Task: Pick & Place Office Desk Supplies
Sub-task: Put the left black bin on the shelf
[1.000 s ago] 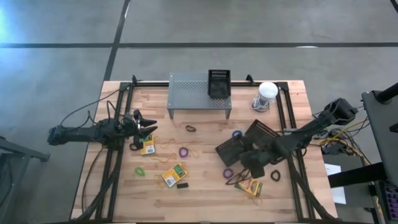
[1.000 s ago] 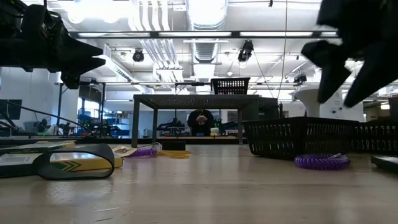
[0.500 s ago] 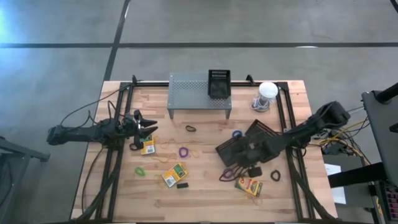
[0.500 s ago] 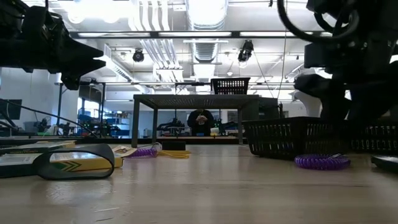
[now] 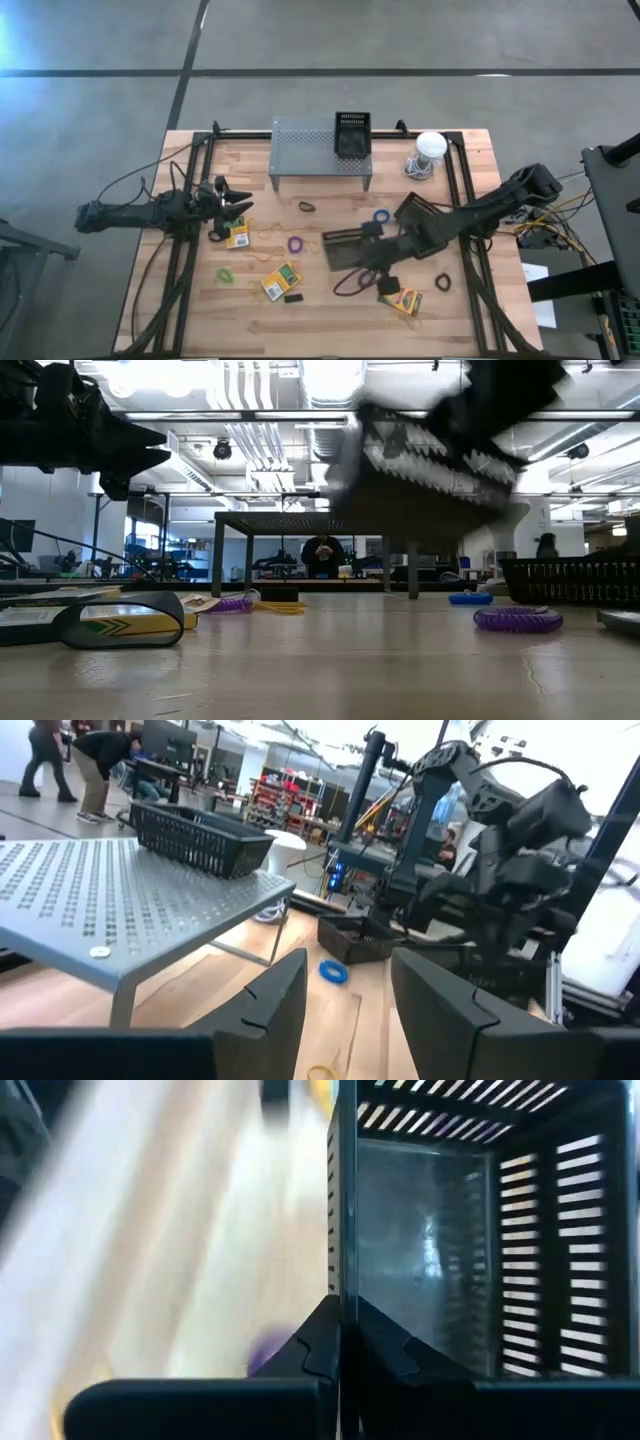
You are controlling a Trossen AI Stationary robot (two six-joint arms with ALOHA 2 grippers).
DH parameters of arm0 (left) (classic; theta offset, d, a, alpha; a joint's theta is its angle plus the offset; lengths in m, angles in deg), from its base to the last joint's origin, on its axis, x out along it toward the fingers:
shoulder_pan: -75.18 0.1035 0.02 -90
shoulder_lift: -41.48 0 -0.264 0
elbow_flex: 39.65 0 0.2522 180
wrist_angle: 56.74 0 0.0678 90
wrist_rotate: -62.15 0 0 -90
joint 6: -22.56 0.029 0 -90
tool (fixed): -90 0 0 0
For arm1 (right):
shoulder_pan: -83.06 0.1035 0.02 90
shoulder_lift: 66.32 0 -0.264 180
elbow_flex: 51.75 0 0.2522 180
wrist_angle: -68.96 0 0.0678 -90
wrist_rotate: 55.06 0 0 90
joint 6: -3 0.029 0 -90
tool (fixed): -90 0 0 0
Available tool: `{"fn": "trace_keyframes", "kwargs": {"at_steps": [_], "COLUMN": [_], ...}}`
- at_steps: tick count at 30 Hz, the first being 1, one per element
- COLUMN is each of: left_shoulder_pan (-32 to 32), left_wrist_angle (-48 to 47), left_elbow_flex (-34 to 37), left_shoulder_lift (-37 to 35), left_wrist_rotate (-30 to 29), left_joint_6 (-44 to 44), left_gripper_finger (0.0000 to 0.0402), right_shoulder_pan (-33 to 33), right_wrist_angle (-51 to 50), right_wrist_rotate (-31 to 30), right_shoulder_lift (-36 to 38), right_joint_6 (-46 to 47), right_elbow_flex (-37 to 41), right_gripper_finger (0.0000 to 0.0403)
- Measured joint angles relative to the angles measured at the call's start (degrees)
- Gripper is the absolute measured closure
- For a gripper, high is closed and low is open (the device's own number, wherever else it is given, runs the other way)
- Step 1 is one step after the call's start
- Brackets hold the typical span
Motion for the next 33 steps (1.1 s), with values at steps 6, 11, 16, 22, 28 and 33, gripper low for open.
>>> {"fn": "trace_keyframes", "kwargs": {"at_steps": [6, 11, 16, 22, 28, 33], "left_shoulder_pan": [0.00, 0.00, 0.00, 0.00, 0.00, 0.01], "left_wrist_angle": [1.27, 1.27, 1.27, 1.37, 1.21, 1.40], "left_elbow_flex": [0.00, 0.01, 0.00, 0.00, 0.00, 0.00], "left_shoulder_lift": [0.00, 0.00, 0.00, 0.48, 1.53, 1.49], "left_wrist_rotate": [0.00, 0.00, -0.02, -1.01, -1.53, -1.55], "left_joint_6": [0.04, 0.07, 0.09, 0.24, 0.24, 0.24], "left_gripper_finger": [0.0249, 0.0249, 0.0249, 0.0249, 0.0249, 0.0249], "right_shoulder_pan": [-4.87, -10.41, -16.51, -23.52, -29.70, -34.70], "right_wrist_angle": [8.19, 12.41, 14.36, 10.78, -2.56, -13.91], "right_wrist_rotate": [-0.04, 1.69, 7.89, 14.23, 14.39, 14.33], "right_shoulder_lift": [-0.02, -0.02, -3.25, -12.64, -22.50, -31.42], "right_joint_6": [-8.48, -16.37, -20.63, -24.44, -26.78, -27.37], "right_elbow_flex": [-8.58, -14.97, -20.30, -30.47, -44.40, -56.60], "right_gripper_finger": [0.0390, 0.0391, 0.0391, 0.0391, 0.0391, 0.0391]}}
